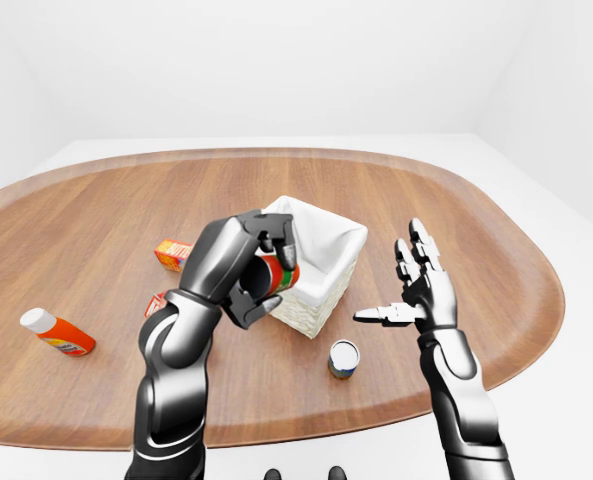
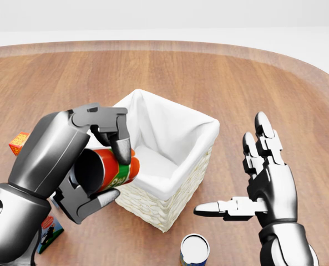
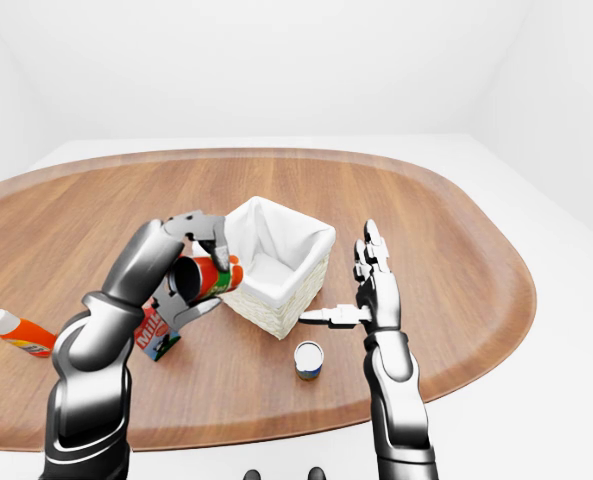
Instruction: Pick up the tomato sauce, and put it in the basket.
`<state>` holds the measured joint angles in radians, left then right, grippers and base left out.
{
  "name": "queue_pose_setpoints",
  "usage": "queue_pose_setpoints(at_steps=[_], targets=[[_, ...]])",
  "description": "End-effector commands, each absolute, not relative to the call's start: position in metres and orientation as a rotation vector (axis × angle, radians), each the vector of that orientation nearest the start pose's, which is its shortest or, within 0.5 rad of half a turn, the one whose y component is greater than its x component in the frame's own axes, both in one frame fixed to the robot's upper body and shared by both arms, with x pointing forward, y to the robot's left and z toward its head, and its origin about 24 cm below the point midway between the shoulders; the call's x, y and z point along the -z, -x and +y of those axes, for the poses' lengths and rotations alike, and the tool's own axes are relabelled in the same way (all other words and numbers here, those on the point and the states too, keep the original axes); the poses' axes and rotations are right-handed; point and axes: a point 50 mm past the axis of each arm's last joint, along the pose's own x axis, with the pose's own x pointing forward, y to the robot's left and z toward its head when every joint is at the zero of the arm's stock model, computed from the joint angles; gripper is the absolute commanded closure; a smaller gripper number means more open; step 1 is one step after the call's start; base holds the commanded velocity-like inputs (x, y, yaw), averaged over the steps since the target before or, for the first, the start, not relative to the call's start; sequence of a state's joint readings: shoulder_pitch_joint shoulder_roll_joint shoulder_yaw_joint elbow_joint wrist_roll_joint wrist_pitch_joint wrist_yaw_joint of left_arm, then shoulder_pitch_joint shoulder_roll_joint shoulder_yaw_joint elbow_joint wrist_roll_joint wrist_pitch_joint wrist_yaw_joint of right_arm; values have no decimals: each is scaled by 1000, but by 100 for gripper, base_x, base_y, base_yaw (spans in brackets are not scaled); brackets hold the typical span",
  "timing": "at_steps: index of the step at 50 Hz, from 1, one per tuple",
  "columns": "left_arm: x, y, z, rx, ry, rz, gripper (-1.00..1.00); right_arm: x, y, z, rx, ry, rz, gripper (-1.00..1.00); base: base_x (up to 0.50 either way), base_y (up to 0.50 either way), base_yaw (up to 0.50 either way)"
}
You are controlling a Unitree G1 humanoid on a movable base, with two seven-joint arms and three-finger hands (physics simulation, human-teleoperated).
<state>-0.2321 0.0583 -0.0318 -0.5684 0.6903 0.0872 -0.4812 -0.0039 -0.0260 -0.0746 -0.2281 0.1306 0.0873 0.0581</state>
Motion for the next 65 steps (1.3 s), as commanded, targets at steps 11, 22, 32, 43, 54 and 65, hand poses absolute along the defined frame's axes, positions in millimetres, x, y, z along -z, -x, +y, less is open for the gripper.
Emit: queue_pose_setpoints(at_steps=[11,22,32,43,54,65], targets=[[-213,-280,109,246,-828,-551,100,-85,-253,-167,-8,-94,-139,-100,0,0,0],[-209,-309,105,254,-820,-489,100,-88,-252,-167,-8,-94,-150,-100,0,0,0],[-205,-332,100,258,-835,-431,100,-88,-251,-167,-7,-95,-151,-100,0,0,0],[-203,-357,90,256,-829,-373,100,-89,-252,-167,-5,-97,-157,-100,0,0,0],[-201,-377,84,255,-818,-315,100,-89,-253,-168,-3,-99,-157,-100,0,0,0],[-187,-396,82,242,-811,-210,100,-89,-253,-168,-4,-101,-156,-100,0,0,0]])
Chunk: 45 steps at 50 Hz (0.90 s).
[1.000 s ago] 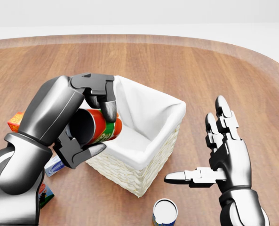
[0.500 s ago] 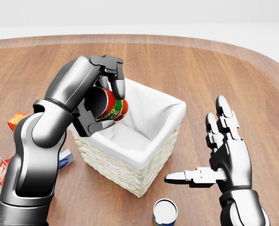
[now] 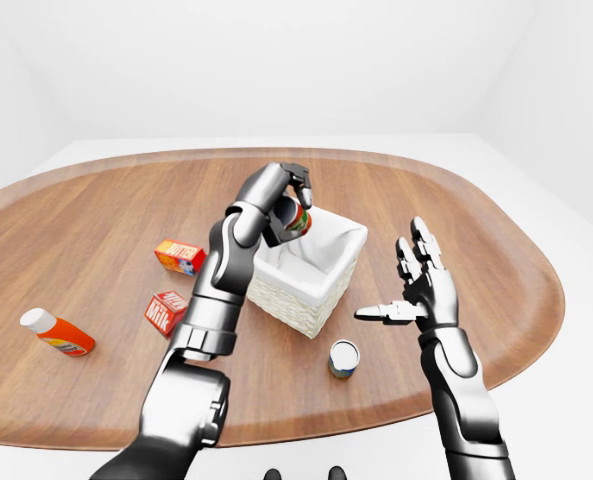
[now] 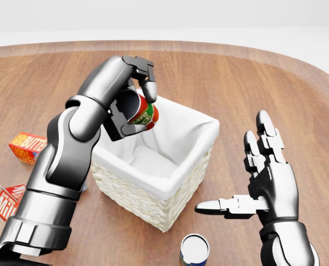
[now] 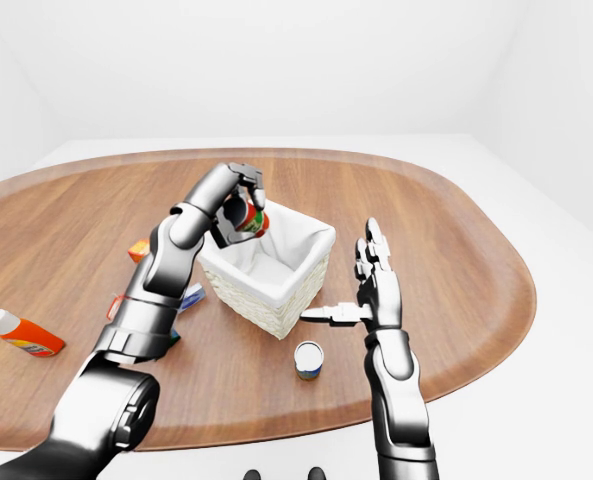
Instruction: Pick up the tomato sauce, and put it in the basket.
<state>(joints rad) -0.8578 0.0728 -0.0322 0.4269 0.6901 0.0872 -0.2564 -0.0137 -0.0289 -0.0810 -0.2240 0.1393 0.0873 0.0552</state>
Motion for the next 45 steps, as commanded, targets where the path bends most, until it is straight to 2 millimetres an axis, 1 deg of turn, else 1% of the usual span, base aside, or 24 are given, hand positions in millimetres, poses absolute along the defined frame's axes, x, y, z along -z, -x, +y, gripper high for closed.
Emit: queue_pose_setpoints(at_steps=[1,4,10,17,23,45], targets=[[-185,-398,81,241,-811,-196,100,-89,-253,-168,-4,-101,-158,-100,0,0,0],[-183,-402,80,236,-814,-169,100,-89,-254,-168,-3,-102,-156,-100,0,0,0],[-178,-405,72,252,-825,-158,100,-89,-253,-168,-5,-100,-157,-100,0,0,0],[-166,-409,70,260,-842,-126,100,-88,-253,-167,-6,-99,-150,-100,0,0,0],[-161,-413,70,261,-850,-105,100,-89,-253,-167,-7,-99,-154,-100,0,0,0],[-143,-412,70,268,-871,-62,100,-89,-252,-167,-9,-100,-157,-100,0,0,0]])
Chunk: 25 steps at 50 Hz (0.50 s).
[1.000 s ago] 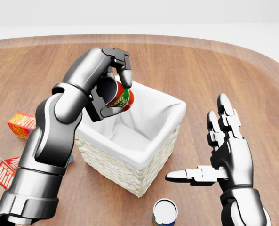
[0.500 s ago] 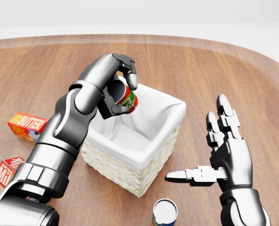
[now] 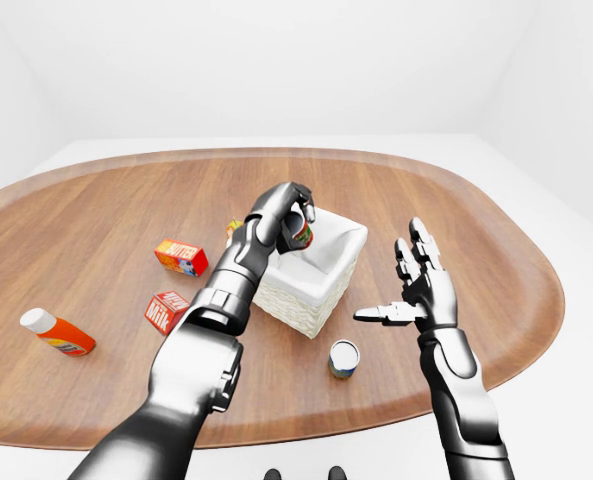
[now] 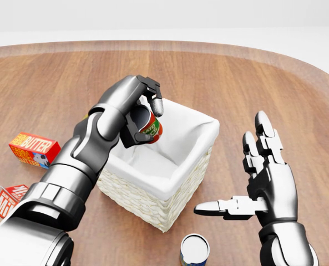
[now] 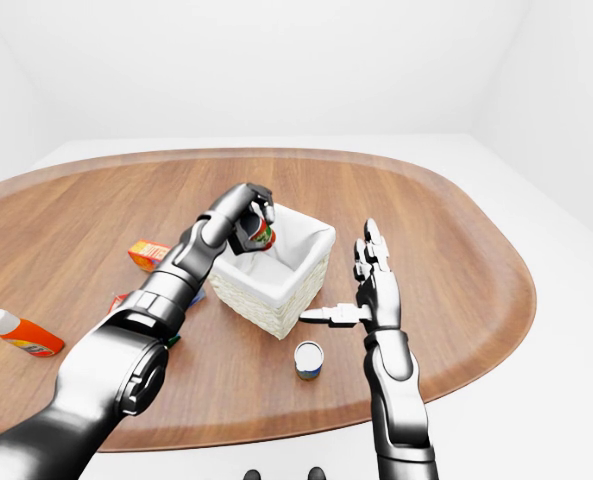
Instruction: Pick up the tomato sauce, and put it in the basket.
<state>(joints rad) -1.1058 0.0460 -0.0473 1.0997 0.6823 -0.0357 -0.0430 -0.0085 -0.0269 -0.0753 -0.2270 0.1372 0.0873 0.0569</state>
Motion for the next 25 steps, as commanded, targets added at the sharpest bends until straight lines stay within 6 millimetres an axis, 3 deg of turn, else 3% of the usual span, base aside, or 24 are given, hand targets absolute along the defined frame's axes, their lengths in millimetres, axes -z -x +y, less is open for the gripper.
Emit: queue_pose_setpoints(at_steps=[1,25], targets=[[-143,-412,70,268,-871,-61,100,-89,-252,-167,-9,-100,-156,-100,0,0,0],[-135,-410,70,267,-865,-56,100,-88,-253,-166,-9,-101,-154,-100,0,0,0]])
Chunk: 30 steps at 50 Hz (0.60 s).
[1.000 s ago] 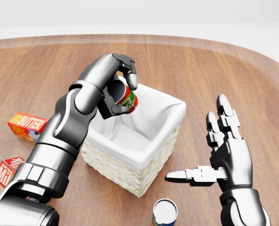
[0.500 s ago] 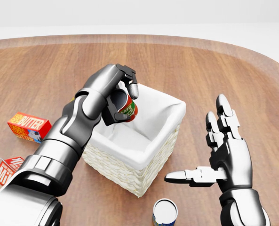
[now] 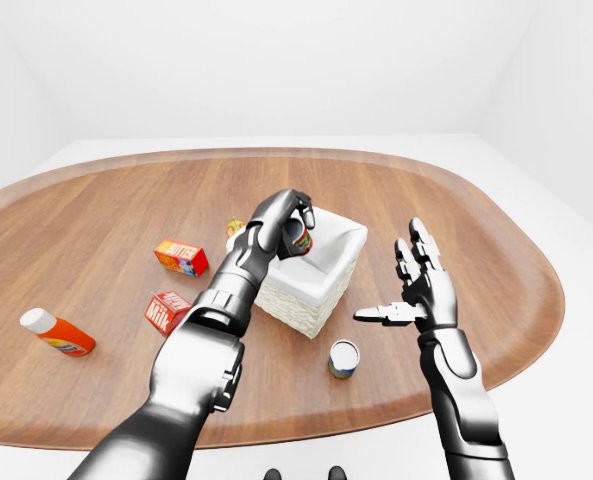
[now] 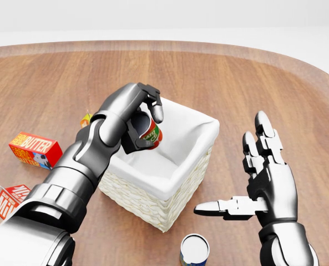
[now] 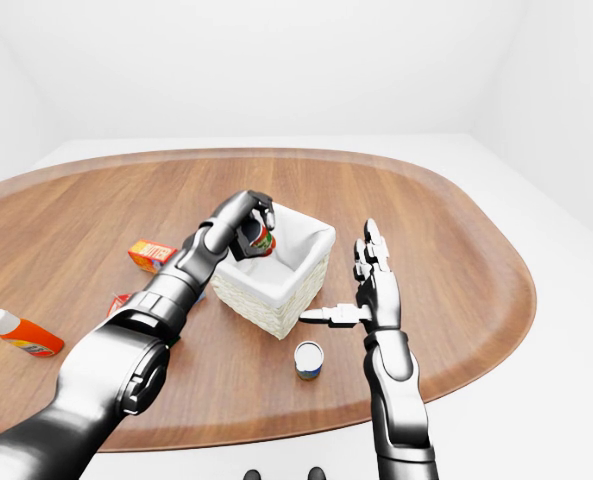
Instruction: Pick up the tomato sauce, and put it in the basket.
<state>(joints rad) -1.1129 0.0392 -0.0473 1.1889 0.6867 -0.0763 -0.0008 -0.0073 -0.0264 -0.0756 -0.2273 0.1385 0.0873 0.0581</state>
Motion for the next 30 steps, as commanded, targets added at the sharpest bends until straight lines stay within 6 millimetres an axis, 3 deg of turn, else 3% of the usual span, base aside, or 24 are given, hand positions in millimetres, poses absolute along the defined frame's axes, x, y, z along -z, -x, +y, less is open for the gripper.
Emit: queue_pose_setpoints(at_steps=[1,3,5,7,8,9,30], targets=[[-135,-410,70,267,-866,-57,100,-88,-253,-166,-10,-101,-151,-100,0,0,0],[-135,-411,70,267,-865,-57,100,-88,-252,-166,-10,-101,-153,-100,0,0,0],[-135,-410,70,266,-865,-58,81,-89,-252,-166,-10,-101,-155,-100,0,0,0],[-136,-411,70,265,-866,-61,4,-88,-252,-166,-10,-101,-152,-100,0,0,0],[-136,-410,69,266,-868,-61,-84,-88,-252,-166,-10,-101,-153,-100,0,0,0],[-136,-410,69,268,-868,-60,-100,-88,-252,-166,-10,-101,-151,-100,0,0,0],[-136,-410,66,274,-868,-69,-100,-87,-253,-166,-11,-101,-146,-100,0,0,0]])
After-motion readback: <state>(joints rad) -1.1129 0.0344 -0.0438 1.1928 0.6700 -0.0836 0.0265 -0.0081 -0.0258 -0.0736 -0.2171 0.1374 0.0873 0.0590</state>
